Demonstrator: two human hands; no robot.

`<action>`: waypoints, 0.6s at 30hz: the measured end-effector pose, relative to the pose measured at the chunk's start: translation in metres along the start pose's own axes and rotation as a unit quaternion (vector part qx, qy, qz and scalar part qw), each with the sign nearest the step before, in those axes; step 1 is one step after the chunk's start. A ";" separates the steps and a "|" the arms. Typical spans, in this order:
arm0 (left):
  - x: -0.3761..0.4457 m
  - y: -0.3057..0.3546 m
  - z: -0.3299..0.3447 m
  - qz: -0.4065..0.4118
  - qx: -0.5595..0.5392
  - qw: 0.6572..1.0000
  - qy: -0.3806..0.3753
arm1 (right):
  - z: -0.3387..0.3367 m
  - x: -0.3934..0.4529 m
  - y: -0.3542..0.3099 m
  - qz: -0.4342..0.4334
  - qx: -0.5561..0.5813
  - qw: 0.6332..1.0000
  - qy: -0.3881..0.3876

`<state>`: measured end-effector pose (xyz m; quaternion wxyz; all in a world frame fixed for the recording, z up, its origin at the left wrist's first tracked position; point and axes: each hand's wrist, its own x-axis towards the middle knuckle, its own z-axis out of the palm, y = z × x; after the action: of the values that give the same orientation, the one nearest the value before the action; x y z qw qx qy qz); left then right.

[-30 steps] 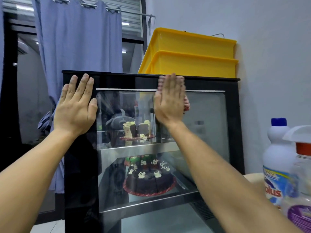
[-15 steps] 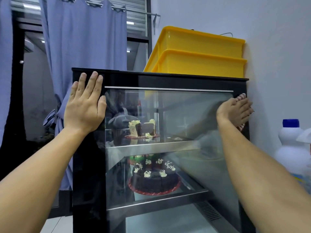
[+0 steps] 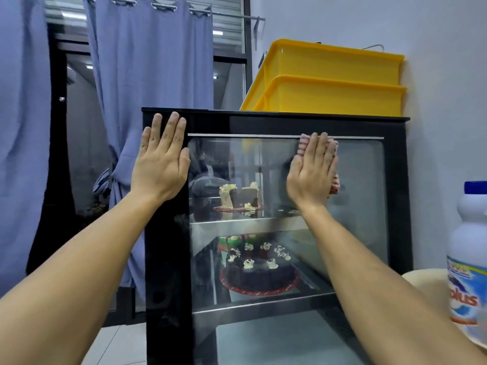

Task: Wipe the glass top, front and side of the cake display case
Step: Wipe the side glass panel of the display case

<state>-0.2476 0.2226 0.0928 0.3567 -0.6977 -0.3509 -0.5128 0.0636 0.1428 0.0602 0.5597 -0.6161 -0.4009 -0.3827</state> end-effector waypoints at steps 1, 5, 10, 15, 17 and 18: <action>-0.001 0.000 0.000 -0.002 0.000 1.000 -0.007 | 0.001 0.004 -0.021 0.037 0.011 0.999 0.006; 0.001 -0.010 -0.005 0.048 0.003 0.998 -0.030 | 0.015 -0.030 -0.084 -0.241 -0.022 0.970 -0.008; 0.018 -0.038 -0.018 0.203 0.070 0.975 -0.051 | 0.014 -0.041 -0.052 -0.448 -0.065 0.891 -0.045; 0.042 -0.062 -0.037 0.317 0.116 0.939 -0.068 | 0.013 -0.001 -0.077 -0.089 -0.014 0.996 0.016; 0.044 -0.065 -0.037 0.325 0.126 0.936 -0.056 | 0.019 -0.019 -0.104 -0.082 -0.008 0.996 0.027; 0.043 -0.064 -0.036 0.318 0.123 0.939 -0.045 | 0.021 -0.034 -0.116 -0.154 -0.003 0.988 0.018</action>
<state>-0.3098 0.2289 0.1512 0.5682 -0.7457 -0.1869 -0.2936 -0.0565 0.1676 0.0716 0.4990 -0.5419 -0.4798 -0.4766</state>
